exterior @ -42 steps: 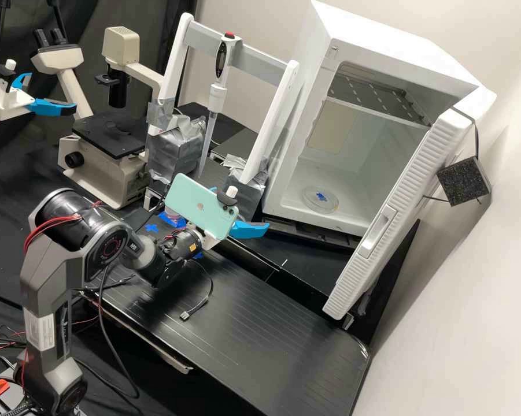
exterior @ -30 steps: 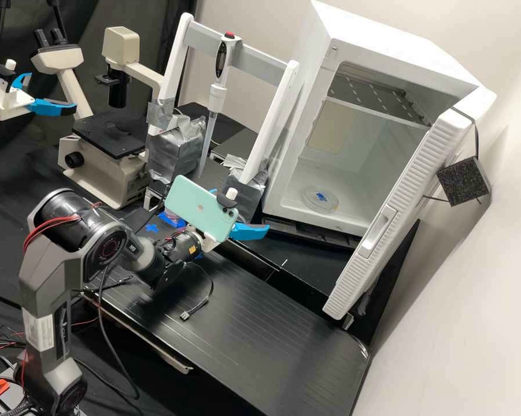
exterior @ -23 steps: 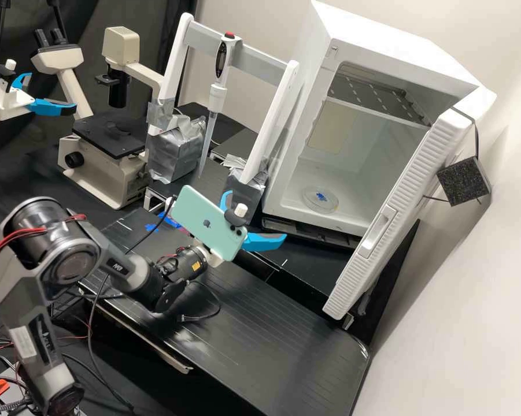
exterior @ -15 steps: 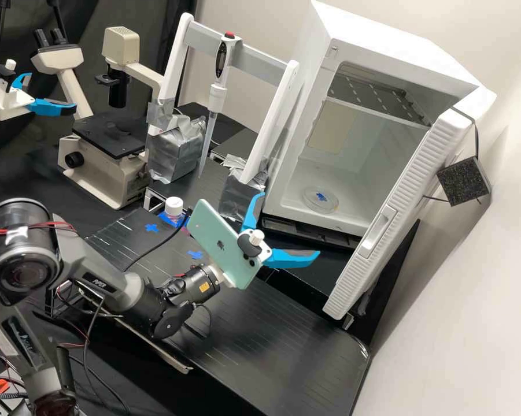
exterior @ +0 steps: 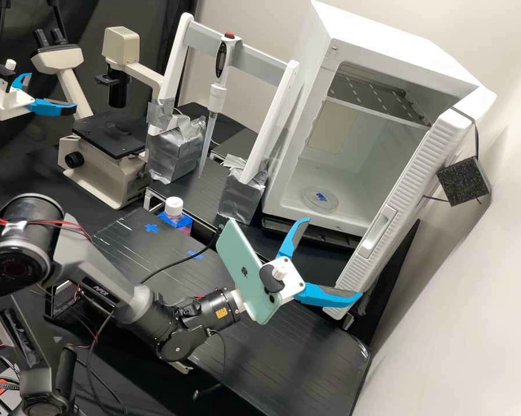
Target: Close the door
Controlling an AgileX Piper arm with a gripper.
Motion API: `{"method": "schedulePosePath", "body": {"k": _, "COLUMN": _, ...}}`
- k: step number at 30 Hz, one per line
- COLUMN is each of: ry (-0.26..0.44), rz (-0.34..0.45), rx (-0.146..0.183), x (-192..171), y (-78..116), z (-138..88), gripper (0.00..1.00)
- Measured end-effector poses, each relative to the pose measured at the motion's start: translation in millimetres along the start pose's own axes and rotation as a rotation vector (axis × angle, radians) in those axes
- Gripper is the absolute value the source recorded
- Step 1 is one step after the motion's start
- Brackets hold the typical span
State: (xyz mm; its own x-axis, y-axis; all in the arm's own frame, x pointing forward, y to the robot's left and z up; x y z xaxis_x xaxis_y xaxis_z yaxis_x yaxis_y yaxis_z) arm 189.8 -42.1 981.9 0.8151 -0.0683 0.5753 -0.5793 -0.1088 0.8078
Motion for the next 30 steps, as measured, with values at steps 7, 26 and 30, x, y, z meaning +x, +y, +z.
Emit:
{"method": "schedulePosePath", "body": {"k": 7, "ry": -0.025, "rz": -0.025, "rx": -0.012, "x": 22, "y": -6.0, "z": 18, "gripper": 1.0}}
{"method": "schedulePosePath", "body": {"k": 26, "ry": 0.005, "rz": -0.064, "rx": -0.033, "x": 62, "y": -30.1, "z": 18, "gripper": 1.0}}
{"method": "schedulePosePath", "body": {"k": 30, "ry": -0.002, "rz": -0.057, "rx": -0.017, "x": 64, "y": -33.5, "z": 16, "gripper": 1.0}}
